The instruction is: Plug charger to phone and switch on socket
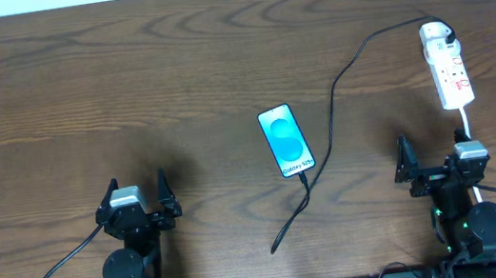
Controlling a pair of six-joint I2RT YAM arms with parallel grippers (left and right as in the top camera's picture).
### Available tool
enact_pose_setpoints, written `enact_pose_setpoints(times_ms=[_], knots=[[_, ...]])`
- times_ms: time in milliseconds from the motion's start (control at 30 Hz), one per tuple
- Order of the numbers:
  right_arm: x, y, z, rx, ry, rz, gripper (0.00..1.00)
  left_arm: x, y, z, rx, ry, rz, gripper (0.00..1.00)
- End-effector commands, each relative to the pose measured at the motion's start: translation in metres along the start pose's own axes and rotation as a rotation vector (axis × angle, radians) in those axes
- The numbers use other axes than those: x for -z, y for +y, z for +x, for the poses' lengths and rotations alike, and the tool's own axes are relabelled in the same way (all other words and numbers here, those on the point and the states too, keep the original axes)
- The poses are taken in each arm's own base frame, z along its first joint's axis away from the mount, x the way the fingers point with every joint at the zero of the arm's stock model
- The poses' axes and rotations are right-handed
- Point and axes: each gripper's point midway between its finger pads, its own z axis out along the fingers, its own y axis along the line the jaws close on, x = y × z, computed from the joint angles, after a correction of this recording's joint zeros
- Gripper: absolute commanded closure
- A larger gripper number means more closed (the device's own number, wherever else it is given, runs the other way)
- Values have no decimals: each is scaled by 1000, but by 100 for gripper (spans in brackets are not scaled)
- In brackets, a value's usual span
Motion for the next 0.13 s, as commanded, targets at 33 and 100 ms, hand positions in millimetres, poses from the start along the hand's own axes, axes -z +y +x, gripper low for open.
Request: enact_pose_setpoints(times_ms=[33,100], knots=[[1,0,-1,0,-6,6,1,-1,7,17,11,50,-33,15],[1,0,-1,0,-6,6,1,-1,7,17,10,50,-33,15]])
